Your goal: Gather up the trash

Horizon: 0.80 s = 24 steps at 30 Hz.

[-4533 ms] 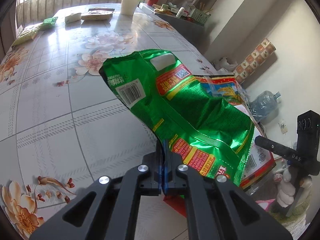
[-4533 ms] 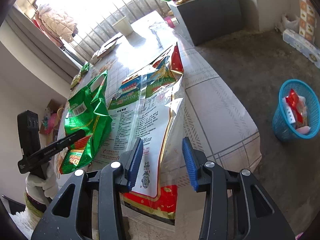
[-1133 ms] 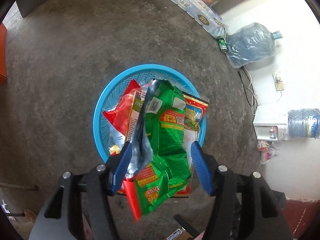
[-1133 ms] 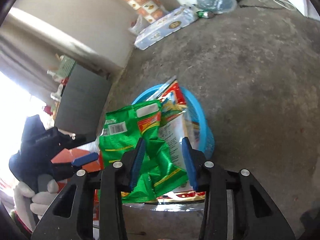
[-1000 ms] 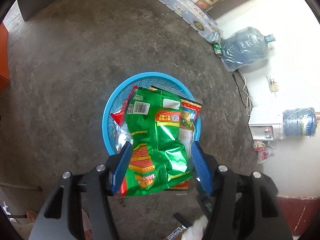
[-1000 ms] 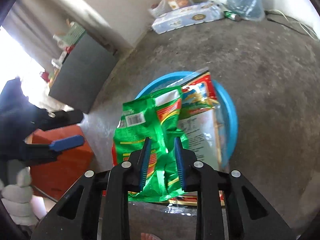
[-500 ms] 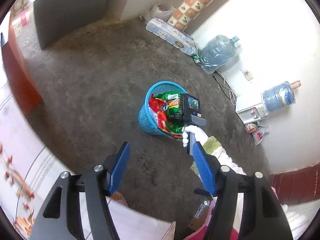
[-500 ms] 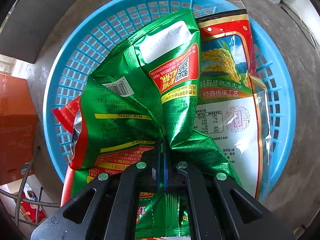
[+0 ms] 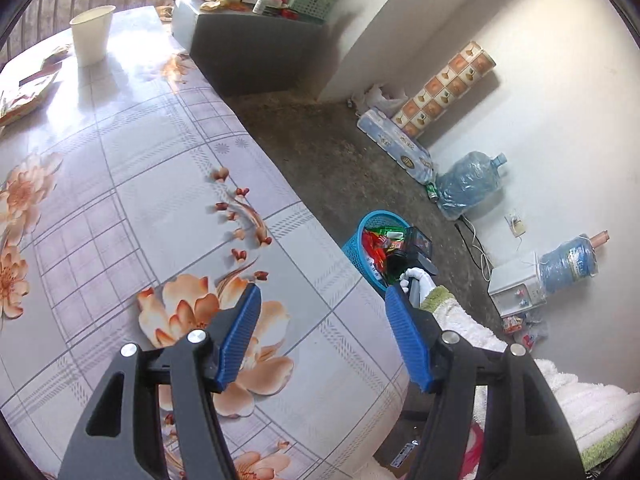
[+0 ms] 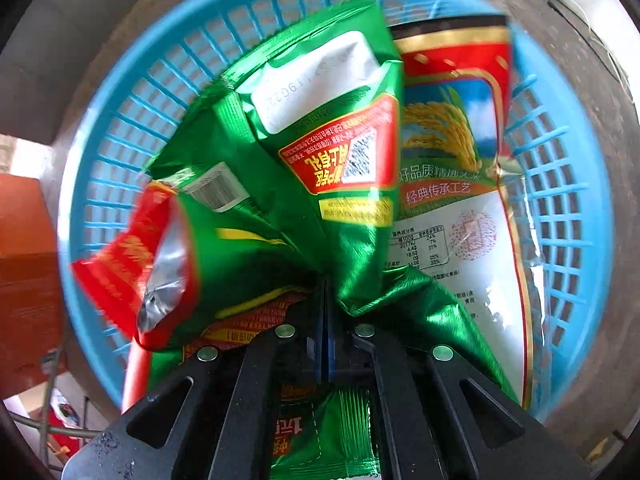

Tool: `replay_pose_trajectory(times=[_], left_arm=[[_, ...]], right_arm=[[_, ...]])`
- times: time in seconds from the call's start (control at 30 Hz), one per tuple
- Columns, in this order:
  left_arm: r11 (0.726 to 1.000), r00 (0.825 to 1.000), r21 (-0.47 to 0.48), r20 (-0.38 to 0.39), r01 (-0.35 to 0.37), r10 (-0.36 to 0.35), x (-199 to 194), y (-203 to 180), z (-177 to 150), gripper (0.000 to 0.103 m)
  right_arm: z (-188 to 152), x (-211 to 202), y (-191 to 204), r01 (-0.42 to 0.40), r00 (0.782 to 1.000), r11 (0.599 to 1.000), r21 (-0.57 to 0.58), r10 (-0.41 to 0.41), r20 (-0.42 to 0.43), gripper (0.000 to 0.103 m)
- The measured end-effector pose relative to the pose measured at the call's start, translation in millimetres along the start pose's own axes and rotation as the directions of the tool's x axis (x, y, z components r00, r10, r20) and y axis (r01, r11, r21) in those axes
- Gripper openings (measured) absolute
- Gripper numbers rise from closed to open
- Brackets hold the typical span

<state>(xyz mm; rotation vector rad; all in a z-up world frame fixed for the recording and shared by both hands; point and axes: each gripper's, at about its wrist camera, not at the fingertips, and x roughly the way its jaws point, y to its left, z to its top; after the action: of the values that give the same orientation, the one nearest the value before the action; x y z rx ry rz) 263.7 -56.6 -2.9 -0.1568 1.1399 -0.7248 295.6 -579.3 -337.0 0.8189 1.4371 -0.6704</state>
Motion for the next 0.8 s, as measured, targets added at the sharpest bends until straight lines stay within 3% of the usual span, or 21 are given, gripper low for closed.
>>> replay_pose_trajectory(times=[0.07, 0.17, 0.27, 0.43, 0.6, 0.73, 0.8], left_arm=[[1.000, 1.000, -0.001, 0.024, -0.001, 0.001, -12.3, 3.3, -11.1, 0.063], [1.000, 0.998, 0.021, 0.063, -0.012, 0.011, -25.9, 3.3, -26.0, 0.064], [1.000, 0.996, 0.008, 0.088, 0.008, -0.009, -41.2, 5.0, -39.7, 0.064], [1.000, 0.987, 0.021, 0.162, -0.003, 0.000, -68.6, -0.5, -59.7, 0.067], [0.999, 0.977, 0.028, 0.213, -0.019, 0.013, -88.9, -3.4, -82.1, 0.070], [0.997, 0.965, 0.039, 0.258, -0.062, 0.050, -97.6, -10.7, -100.6, 0.074], [0.993, 0.953, 0.039, 0.286, -0.115, 0.099, -99.4, -13.1, -111.9, 0.079]], right_arm=[[-9.5, -16.9, -1.3, -0.060, 0.998, 0.998, 0.011, 0.059, 0.034, 0.007], [-18.1, -37.6, -5.8, -0.109, 0.993, 0.994, 0.028, 0.107, 0.056, 0.029], [-27.3, -59.6, -5.4, -0.138, 0.986, 0.990, 0.033, 0.134, 0.100, 0.036], [-35.4, -102.7, -8.6, -0.238, 0.959, 0.970, 0.053, 0.226, 0.172, 0.039], [-41.9, -149.9, -8.7, -0.250, 0.942, 0.968, 0.012, 0.240, 0.235, 0.042], [-69.3, -196.6, -8.9, -0.310, 0.901, 0.950, -0.043, 0.308, 0.304, 0.042], [-99.7, -228.0, 2.8, -0.278, 0.881, 0.952, -0.129, 0.306, 0.359, 0.042]])
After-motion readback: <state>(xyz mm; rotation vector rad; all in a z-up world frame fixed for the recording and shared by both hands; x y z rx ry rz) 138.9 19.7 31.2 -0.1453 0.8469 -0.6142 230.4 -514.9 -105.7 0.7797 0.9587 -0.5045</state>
